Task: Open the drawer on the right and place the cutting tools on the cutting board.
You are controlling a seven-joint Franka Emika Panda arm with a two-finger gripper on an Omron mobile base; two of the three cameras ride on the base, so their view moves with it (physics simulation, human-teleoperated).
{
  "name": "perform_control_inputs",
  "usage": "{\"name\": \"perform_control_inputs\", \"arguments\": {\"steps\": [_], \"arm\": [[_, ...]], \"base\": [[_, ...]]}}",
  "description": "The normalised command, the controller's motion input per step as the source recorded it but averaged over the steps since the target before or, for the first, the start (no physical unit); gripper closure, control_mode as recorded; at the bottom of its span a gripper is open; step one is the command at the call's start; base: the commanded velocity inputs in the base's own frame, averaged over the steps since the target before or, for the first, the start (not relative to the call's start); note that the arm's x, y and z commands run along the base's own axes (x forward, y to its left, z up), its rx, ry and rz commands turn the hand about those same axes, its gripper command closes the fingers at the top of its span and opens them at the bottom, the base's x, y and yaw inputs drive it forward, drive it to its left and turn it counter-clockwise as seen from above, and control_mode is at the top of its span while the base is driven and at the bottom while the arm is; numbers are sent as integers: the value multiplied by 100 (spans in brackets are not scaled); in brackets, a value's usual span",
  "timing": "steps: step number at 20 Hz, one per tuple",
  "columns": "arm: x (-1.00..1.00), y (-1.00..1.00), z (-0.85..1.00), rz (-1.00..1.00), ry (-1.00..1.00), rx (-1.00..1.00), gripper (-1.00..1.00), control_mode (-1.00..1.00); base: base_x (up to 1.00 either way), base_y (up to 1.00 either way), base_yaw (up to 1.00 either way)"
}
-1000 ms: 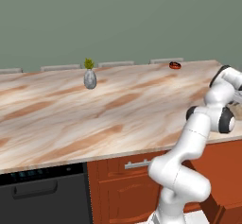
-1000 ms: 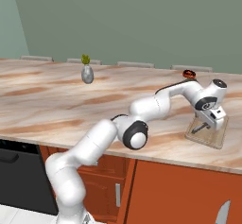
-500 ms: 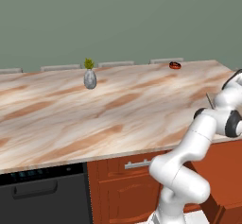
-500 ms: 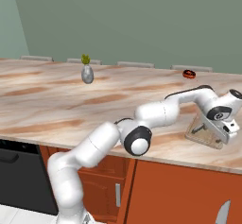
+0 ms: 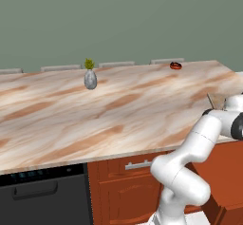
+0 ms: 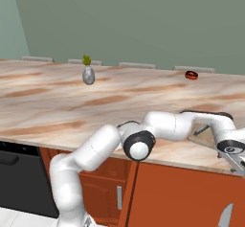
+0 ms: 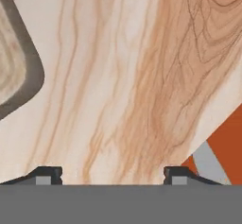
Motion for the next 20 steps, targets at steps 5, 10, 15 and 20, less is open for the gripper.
{"name": "perform_control_inputs", "arguments": {"steps": [5, 10, 15, 20], "arm": [[-100, 0, -69, 0, -17, -14, -100, -100], [-100, 11, -7, 4, -12, -8, -100, -100], [-91, 2, 0, 11, -3, -6, -100, -100], [0, 1, 0, 0, 0, -3, -100, -100]], "base": [[0, 0, 0], [0, 0, 0], [0, 0, 0], [0, 0, 0]]}}
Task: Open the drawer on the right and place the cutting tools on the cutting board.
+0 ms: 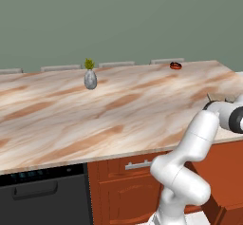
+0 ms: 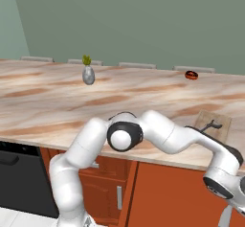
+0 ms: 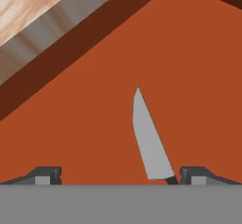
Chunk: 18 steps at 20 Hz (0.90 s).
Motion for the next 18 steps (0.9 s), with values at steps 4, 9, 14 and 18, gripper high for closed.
{"name": "perform_control_inputs", "arguments": {"steps": [4, 9, 14, 18], "arm": [[0, 0, -5, 0, 16, -9, -100, -100], [5, 0, -24, 4, 36, -21, -100, -100], [6, 0, -3, 2, 18, -5, -100, -100], [-1, 0, -31, 0, 17, 0, -100, -100]], "base": [[0, 0, 0], [0, 0, 0], [0, 0, 0], [0, 0, 0]]}}
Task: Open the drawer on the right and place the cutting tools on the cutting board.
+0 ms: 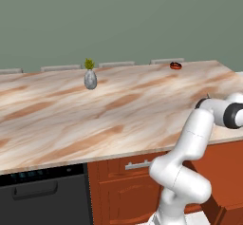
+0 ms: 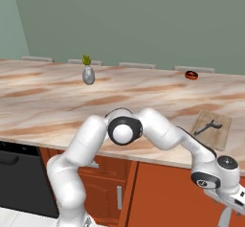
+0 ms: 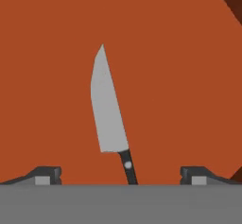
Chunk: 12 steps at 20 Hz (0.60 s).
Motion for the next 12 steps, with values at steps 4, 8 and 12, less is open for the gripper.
{"name": "perform_control_inputs", "arguments": {"steps": [4, 8, 12], "arm": [[-20, -1, -36, 3, 22, 0, -100, -100], [-39, -21, -32, 3, 10, 3, -100, -100], [-11, -5, -5, 0, 1, 6, -100, -100]], "base": [[0, 0, 0], [0, 0, 0], [0, 0, 0]]}}
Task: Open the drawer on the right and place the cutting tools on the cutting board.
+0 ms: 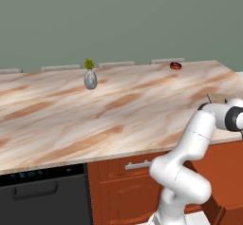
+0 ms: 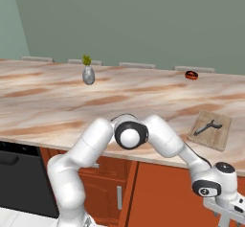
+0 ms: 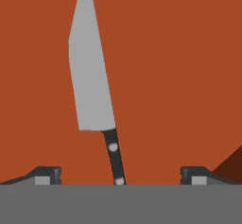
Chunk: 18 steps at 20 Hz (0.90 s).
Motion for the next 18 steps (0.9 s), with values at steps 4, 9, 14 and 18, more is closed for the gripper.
{"name": "perform_control_inputs", "arguments": {"steps": [4, 9, 14, 18], "arm": [[0, -9, -5, 0, 0, 5, -100, -100], [-7, -6, -22, 0, 0, 7, -100, -100], [-7, 0, -37, 0, 0, 4, -100, -100], [-2, 0, -32, 0, 0, 4, -100, -100]], "base": [[0, 0, 0], [0, 0, 0], [0, 0, 0], [0, 0, 0]]}}
